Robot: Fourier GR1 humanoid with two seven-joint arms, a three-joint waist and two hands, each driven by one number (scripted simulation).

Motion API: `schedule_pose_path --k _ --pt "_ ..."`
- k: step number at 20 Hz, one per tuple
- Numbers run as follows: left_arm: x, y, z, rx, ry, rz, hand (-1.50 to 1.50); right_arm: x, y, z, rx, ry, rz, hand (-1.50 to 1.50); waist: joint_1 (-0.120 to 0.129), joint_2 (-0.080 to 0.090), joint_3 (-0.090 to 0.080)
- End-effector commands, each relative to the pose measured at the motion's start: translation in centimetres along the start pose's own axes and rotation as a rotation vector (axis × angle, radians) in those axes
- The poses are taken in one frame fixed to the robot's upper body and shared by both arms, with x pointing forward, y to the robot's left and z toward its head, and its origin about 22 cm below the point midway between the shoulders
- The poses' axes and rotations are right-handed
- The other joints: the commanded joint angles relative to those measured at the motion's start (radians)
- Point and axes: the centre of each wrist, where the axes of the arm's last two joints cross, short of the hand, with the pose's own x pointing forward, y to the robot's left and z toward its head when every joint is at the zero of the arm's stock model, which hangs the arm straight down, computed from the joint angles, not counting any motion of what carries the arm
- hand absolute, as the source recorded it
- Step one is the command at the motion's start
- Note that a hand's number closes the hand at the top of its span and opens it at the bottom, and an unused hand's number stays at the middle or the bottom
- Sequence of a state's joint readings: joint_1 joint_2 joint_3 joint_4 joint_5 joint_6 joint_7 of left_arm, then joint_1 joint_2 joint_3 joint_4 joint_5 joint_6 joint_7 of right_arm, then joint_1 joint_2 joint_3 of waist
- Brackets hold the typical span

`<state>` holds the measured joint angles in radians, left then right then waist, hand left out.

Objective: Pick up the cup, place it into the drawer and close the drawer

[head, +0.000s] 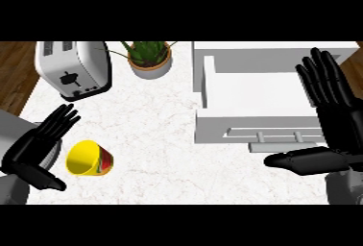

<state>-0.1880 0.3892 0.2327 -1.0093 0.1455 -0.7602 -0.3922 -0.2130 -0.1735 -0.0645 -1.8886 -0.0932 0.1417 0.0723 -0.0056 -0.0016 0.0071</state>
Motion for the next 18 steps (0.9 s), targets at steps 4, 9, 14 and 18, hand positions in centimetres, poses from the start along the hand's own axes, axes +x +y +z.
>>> schedule_pose_path --k 4,9,14,18 --pt "-3.0 1.1 0.4 0.008 -0.004 0.022 -1.5 0.5 -0.2 -1.4 -0.005 -0.005 -0.02 -1.5 -0.011 0.008 -0.01" --pt "-4.7 0.4 1.0 0.021 0.001 -0.018 -1.5 -0.2 -0.9 -0.6 0.002 0.003 -0.002 -1.5 -0.018 0.01 -0.011" --pt "-6.7 0.0 2.5 0.026 0.0 0.017 -1.5 -0.1 -0.8 -1.3 0.008 -0.005 0.001 -1.5 -0.015 0.011 -0.011" --pt "-7.6 -0.3 1.9 0.038 -0.024 0.024 -1.5 1.2 -0.3 -1.5 0.0 -0.019 -0.023 -1.5 -0.023 0.011 -0.012"
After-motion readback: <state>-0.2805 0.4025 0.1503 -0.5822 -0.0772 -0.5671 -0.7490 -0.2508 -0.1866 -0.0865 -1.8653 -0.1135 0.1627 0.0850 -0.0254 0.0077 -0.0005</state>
